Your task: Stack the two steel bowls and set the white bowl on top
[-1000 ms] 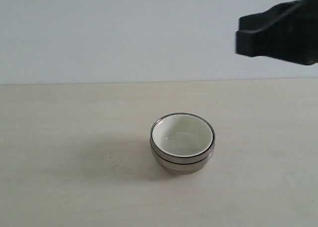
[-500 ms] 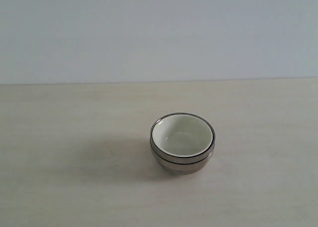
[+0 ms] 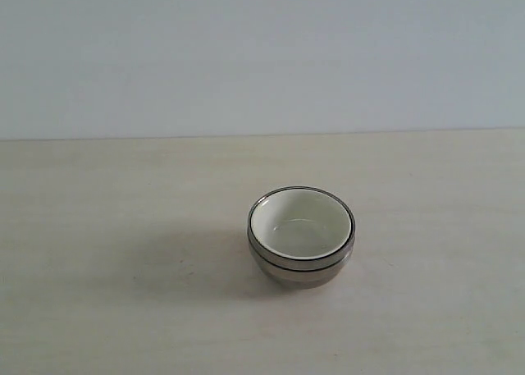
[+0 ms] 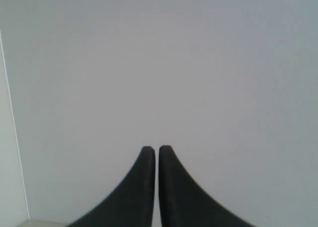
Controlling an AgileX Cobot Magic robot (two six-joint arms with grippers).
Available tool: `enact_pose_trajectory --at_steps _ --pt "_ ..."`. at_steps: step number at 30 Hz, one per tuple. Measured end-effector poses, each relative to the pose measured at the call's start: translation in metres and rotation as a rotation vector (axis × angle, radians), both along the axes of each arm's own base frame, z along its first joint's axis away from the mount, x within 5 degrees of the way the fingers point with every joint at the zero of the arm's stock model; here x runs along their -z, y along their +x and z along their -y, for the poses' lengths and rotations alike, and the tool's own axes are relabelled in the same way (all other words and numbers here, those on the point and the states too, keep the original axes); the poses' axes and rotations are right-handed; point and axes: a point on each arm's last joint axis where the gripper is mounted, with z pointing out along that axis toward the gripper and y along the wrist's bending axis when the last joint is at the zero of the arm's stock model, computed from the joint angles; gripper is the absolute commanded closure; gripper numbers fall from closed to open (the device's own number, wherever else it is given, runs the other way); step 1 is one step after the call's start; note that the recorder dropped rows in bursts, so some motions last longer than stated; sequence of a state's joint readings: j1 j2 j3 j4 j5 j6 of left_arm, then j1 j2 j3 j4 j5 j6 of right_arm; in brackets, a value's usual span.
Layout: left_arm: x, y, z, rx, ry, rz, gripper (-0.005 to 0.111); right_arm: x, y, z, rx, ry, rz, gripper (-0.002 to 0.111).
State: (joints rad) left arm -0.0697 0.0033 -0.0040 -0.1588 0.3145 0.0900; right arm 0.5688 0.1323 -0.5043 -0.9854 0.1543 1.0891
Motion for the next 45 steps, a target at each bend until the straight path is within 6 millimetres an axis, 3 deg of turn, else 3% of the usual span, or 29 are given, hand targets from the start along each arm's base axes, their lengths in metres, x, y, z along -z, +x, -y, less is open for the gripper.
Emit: enact_pose_trajectory --at_steps 16,24,30,45 --pt "0.000 0.000 0.000 0.000 0.000 0.000 0.074 0.001 0.000 0.002 0.014 0.004 -0.007 0.108" --pt "0.000 0.000 0.000 0.000 0.000 0.000 0.074 0.000 -0.023 0.017 0.012 0.067 0.087 0.108" --pt "0.000 0.000 0.000 0.000 0.000 0.000 0.074 -0.001 -0.027 0.016 0.020 0.070 0.111 0.108" --pt "0.000 0.000 0.000 0.000 0.000 0.000 0.074 -0.001 -0.033 0.015 0.569 0.037 0.127 0.108"
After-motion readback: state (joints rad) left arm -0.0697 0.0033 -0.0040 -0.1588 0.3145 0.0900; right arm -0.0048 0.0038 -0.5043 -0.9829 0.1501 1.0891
